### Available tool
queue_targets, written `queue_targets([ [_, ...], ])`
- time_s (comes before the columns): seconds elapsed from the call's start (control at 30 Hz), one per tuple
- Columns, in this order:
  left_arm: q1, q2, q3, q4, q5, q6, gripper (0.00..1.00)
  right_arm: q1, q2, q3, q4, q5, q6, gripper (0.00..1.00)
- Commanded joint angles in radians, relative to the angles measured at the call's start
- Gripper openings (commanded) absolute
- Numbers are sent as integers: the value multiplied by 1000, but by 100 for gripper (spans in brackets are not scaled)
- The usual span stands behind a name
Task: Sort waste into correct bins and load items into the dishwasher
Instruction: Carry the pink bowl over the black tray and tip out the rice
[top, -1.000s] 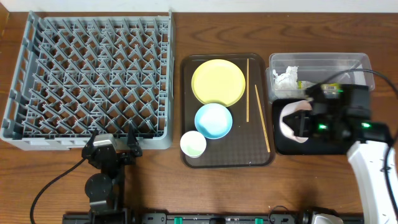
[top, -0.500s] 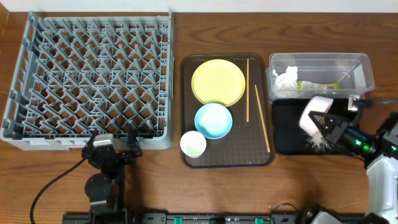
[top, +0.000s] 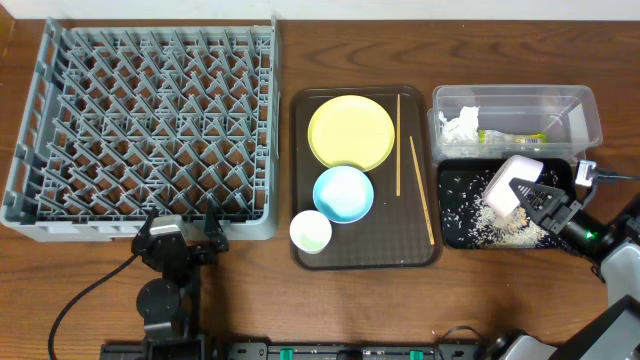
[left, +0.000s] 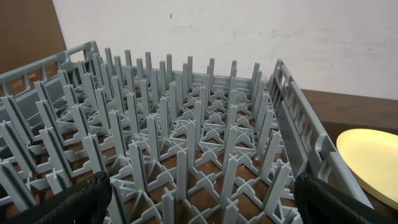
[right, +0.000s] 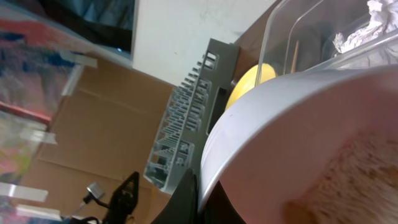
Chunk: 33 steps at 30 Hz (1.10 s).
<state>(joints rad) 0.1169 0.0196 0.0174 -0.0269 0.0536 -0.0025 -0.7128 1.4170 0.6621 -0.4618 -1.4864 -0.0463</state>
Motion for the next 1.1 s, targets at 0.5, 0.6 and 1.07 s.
queue_targets([
  [0.5,4,-2,-13,-40,7,6,94,-94,50,-5,6,-54,237,1],
  [0.6,4,-2,-13,-40,7,6,94,-105,50,-5,6,-34,286,1],
  [1.07,4,-2,-13,-40,7,6,94,-98,49,-5,20,-61,215,1],
])
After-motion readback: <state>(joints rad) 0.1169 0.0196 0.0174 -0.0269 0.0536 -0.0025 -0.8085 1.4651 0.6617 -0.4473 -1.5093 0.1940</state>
